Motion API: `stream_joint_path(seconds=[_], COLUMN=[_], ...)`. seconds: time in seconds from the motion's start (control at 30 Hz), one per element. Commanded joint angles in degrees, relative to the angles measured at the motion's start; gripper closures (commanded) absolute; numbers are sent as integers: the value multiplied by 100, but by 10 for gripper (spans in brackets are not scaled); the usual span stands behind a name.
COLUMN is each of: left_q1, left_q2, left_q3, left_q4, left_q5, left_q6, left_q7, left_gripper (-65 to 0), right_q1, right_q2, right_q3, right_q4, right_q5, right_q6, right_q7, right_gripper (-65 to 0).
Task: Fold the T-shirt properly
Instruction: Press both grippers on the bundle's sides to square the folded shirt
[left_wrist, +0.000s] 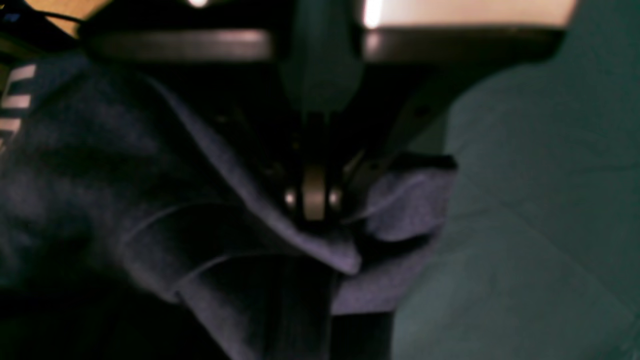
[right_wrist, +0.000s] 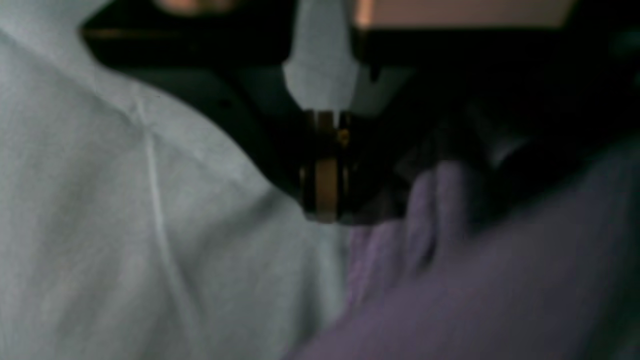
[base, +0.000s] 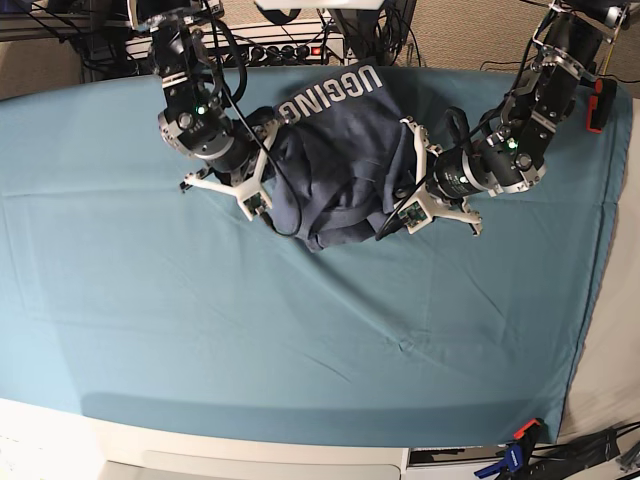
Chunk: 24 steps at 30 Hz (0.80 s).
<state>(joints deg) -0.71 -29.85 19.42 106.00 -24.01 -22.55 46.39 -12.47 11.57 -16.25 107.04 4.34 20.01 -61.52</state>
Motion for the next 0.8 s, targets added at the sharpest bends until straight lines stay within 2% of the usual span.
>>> stream_joint_path(seconds=[0.0,0.2,0.37,0.77], left_q1=[-90,-90,-90,-157], left_q2=[-33,-37,-52,-101], left_q3=[-42,-42,-42,-44], left_q4=[76,76,76,76], left_q5=[-35,-15,44,46], left_q6=[0,0,-2,-2], left_q7=[-142,-114,-94,-101], left_gripper=[0,0,0,0], right_q1=[-264,-769,-1080,-1143], right_q2=[48,50,50,48], right_q3=[-59,-59,-59,-61], right_q4=[20,846,1047,1272], right_q5=[129,122,122,166], right_q6=[184,186,186,188], right_q7=[-785,-721,-715,-667], right_gripper=[0,0,0,0])
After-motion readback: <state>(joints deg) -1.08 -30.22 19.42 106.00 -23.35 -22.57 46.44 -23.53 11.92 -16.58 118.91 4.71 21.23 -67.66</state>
